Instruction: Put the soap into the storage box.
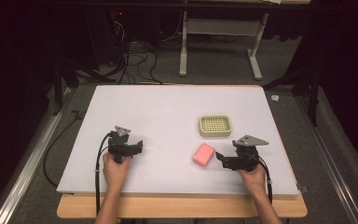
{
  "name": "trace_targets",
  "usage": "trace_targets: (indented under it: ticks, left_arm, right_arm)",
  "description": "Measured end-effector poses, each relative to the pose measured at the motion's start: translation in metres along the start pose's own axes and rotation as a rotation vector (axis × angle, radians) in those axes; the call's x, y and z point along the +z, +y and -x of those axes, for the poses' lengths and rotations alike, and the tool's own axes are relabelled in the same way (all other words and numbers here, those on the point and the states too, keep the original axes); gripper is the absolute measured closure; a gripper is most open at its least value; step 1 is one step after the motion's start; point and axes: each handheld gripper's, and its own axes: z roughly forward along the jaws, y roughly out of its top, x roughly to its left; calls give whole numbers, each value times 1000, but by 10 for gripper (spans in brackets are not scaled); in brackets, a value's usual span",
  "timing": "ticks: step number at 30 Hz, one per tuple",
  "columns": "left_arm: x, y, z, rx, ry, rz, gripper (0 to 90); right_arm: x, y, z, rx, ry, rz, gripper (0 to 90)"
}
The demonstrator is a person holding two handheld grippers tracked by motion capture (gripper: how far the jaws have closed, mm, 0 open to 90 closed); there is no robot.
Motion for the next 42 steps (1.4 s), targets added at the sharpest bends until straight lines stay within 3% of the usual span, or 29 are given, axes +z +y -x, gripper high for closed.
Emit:
trace_targets:
  ticks: [27,42]
  left_arm:
    - [0,0,0,-4,-1,0,195]
    - [0,0,0,-1,0,0,195]
  right_arm:
    - [26,16,-31,-87,81,-15,135]
    - [48,20,-41,-119,109,-64,122]
